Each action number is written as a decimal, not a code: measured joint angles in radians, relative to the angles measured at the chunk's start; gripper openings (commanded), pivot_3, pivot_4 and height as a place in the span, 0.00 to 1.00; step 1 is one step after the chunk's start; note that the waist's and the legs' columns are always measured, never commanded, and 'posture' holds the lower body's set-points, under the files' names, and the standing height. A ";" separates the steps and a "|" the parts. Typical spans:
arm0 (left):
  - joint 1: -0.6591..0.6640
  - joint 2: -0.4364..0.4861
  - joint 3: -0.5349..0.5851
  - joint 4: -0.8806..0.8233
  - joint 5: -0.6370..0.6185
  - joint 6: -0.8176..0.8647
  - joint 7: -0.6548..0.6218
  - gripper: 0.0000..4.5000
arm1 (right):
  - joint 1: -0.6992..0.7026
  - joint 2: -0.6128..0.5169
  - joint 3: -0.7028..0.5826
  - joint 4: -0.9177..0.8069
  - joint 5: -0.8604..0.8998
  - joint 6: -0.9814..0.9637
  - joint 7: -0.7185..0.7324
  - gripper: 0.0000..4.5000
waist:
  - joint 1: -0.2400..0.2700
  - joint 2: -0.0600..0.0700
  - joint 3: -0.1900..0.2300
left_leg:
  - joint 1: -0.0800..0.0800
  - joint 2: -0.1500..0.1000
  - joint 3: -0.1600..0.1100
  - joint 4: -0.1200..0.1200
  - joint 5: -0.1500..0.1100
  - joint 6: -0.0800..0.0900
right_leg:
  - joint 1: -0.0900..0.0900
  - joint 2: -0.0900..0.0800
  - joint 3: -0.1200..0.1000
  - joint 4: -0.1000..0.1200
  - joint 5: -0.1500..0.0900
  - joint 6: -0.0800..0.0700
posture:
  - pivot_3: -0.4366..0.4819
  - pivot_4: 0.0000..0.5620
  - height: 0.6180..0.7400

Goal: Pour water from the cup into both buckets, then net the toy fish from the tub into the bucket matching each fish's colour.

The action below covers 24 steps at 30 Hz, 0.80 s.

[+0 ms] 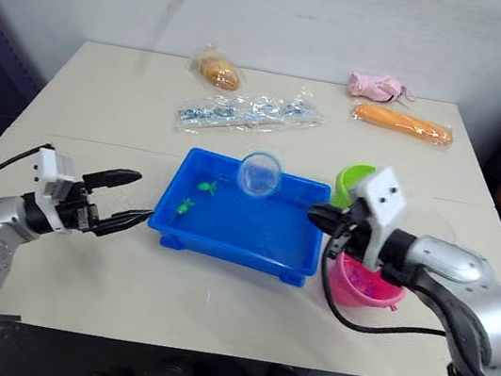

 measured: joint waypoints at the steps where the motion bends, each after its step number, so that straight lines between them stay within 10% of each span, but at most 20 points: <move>1: 0.019 0.008 0.013 -0.002 -0.001 0.000 -0.002 0.99 | -0.014 0.001 0.030 0.020 -0.017 0.015 -0.007 0.00 | 0.000 0.000 0.000 | -0.001 0.000 0.000 0.000 0.000 0.000 | 0.000 0.000 0.000 0.000 0.000 0.000 | 0.48 0.27 1.00; 24: 0.106 0.025 0.053 -0.068 0.001 0.010 0.040 0.99 | -0.263 0.295 0.283 0.396 -0.256 0.108 -0.094 0.00 | -0.026 -0.001 0.000 | -0.002 0.000 0.003 -0.002 -0.001 -0.001 | -0.004 0.000 -0.001 0.001 0.000 0.000 | 0.48 0.27 1.00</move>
